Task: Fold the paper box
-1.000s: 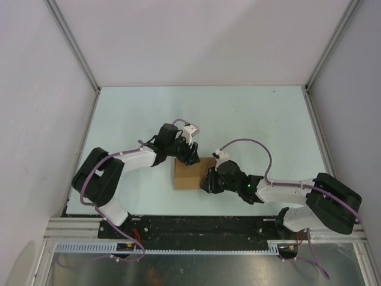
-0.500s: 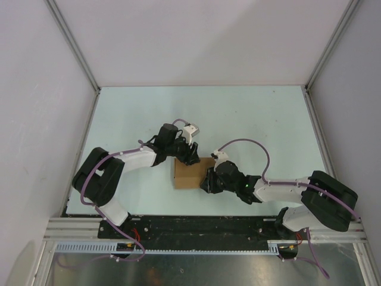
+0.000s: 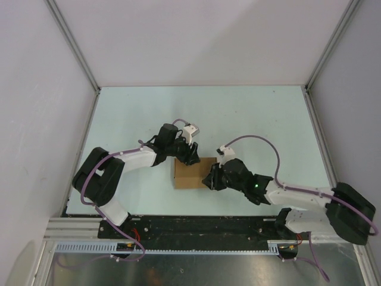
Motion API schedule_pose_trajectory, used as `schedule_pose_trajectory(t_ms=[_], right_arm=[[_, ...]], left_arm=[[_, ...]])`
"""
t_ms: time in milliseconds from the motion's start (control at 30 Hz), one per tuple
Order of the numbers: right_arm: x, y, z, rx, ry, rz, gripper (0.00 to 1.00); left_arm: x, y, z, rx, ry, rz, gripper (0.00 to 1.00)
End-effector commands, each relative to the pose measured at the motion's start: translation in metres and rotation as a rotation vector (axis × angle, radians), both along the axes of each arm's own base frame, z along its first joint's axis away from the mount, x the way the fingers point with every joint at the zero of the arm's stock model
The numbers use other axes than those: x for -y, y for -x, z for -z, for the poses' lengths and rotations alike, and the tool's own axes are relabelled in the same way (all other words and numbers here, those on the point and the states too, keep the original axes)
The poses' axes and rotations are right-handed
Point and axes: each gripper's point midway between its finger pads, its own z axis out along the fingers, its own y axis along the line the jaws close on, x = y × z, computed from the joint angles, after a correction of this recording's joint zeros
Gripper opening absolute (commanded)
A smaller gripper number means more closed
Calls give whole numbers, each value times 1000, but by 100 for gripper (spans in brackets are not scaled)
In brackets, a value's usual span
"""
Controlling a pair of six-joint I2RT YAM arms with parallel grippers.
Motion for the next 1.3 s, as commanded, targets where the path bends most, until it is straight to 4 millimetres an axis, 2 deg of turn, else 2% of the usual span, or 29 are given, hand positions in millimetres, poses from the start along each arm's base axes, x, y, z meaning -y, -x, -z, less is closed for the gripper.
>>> schedule_pose_trajectory(t_ms=[0,33,133,433,733,767,800,1267], right_arm=[[18,-11,-31,46,2,64,33],[22,-11,-36,58,-7,74,33],[38,-8,-23,32,50,87,32],[50,-6,-9,-14,23,92,27],[51,2,8,-68,24,79,26],[48,0,4,-54,2,81,26],[46,5,6,-72,-7,53,26],[37,-6,19,-94,-25,56,20]], left_arm=[[-2,3,7,9,-25,43,60],[-2,3,7,9,-25,43,59],[-2,3,8,7,-27,42,60],[-2,2,10,0,-32,44,59],[-1,2,12,-7,-33,46,59],[-1,2,12,-8,-34,46,59],[-1,2,11,-5,-32,48,59],[0,3,12,-11,-32,54,59]])
